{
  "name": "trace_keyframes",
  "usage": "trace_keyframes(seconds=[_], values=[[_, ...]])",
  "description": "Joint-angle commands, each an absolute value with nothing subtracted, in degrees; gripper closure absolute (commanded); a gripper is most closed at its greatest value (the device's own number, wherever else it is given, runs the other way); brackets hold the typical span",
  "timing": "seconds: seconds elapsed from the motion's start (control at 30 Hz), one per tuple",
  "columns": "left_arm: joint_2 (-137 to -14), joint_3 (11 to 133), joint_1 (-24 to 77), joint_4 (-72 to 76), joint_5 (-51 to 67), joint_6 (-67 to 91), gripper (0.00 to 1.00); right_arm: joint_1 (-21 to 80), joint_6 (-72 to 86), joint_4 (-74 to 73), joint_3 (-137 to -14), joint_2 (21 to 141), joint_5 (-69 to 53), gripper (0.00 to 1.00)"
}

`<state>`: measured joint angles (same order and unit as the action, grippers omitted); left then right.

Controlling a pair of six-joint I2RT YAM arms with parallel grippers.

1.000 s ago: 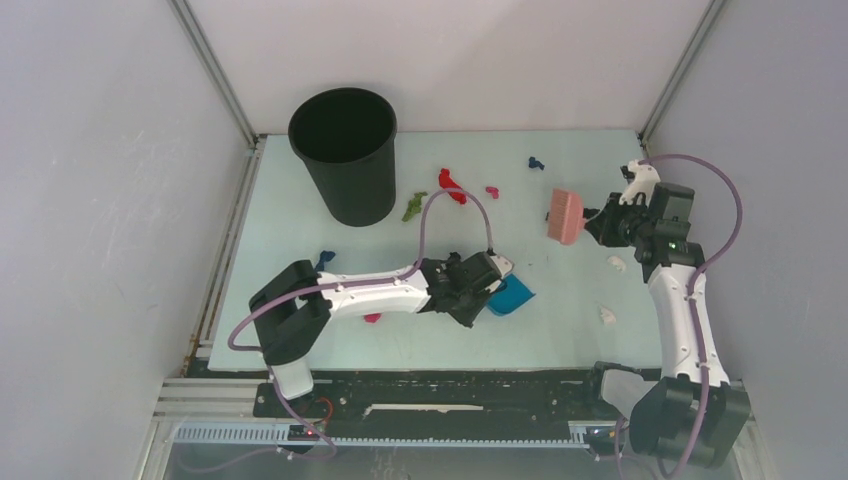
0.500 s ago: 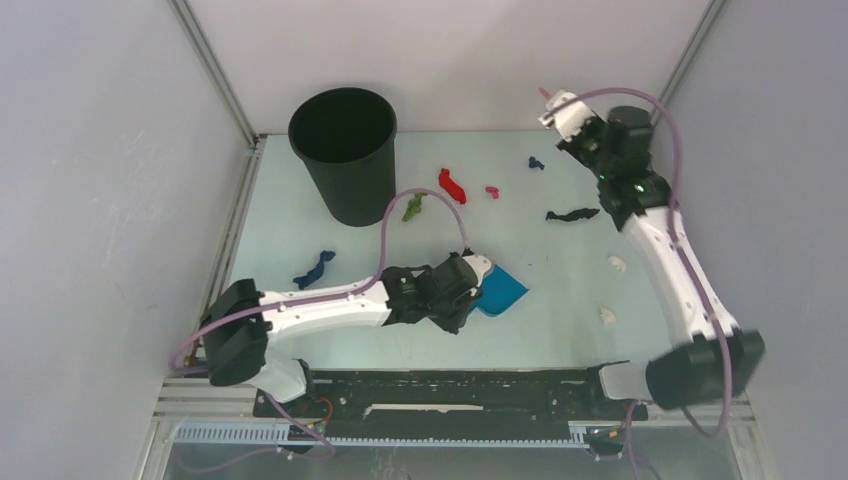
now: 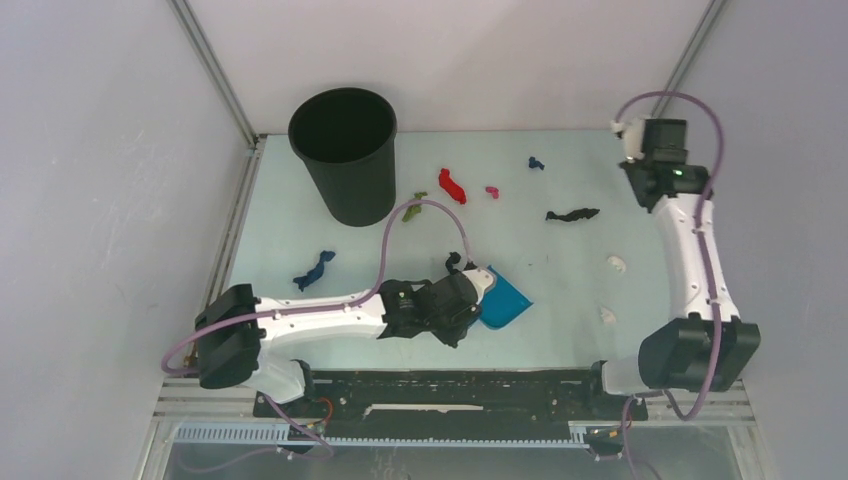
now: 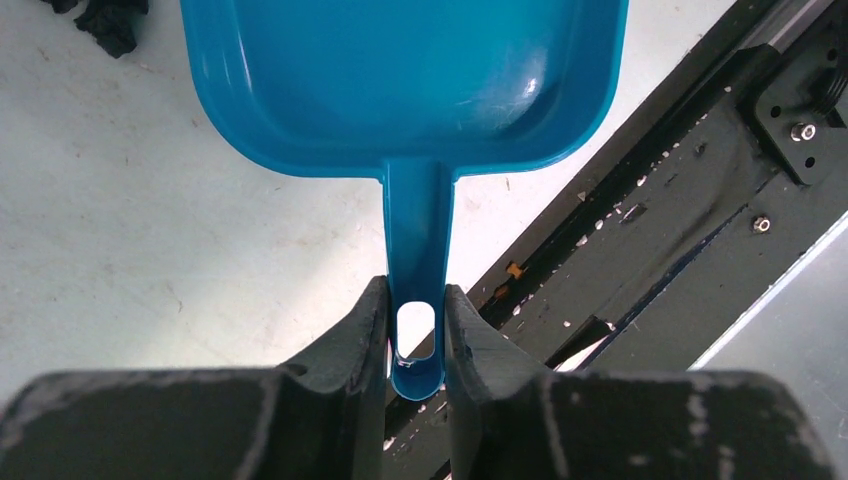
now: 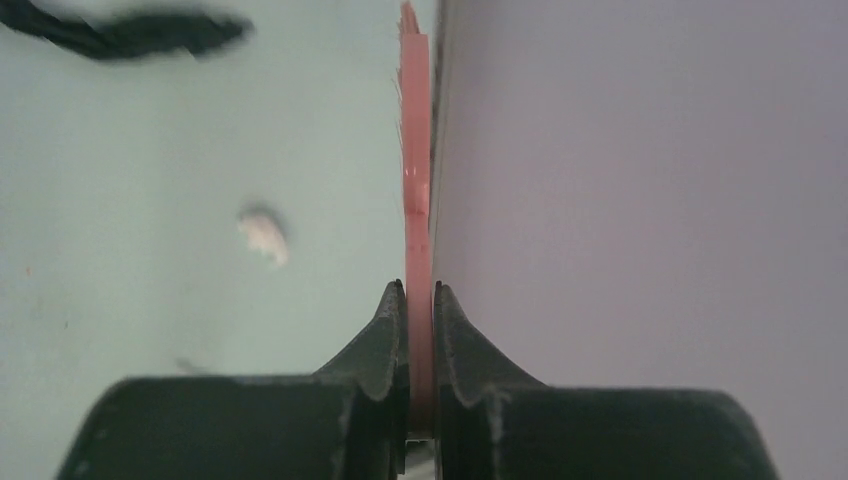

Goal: Sweep away the paper scraps from the table

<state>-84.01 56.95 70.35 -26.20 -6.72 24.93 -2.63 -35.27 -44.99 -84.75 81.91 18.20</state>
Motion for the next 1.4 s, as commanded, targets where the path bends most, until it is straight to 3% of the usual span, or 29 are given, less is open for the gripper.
trace_keyframes(seconds=[0.0, 0.17, 0.37, 0.87, 1.2, 1.37], values=[[-84.83, 58.69, 70.4, -24.01, -4.07, 21.78, 0.99, -8.69, -21.24, -59.96, -84.54, 77.19, 19.5, 1.0], [-86.6, 59.99, 70.4, -22.82, -3.55, 20.96, 1.0, -15.95, -19.94, -60.88, -79.01, 76.0, 16.48, 1.0], [-86.47, 60.01, 70.41, -20.92, -1.75, 21.38, 1.0, -18.7, -14.61, -64.76, -79.03, 82.57, 7.64, 1.0], [-84.01, 54.8, 70.49, -21.65, -3.0, 22.07, 1.0, -1.56, -3.49, -64.99, -84.63, 91.79, 0.81, 1.0], [-83.99, 52.96, 70.58, -21.84, -3.33, 23.08, 1.0, -0.95, -6.42, -67.82, -88.31, 85.66, -3.72, 1.0], [-83.25, 51.67, 70.58, -22.15, -2.48, 24.13, 1.0, -0.98, -11.58, -70.32, -96.03, 84.83, -16.15, 1.0]])
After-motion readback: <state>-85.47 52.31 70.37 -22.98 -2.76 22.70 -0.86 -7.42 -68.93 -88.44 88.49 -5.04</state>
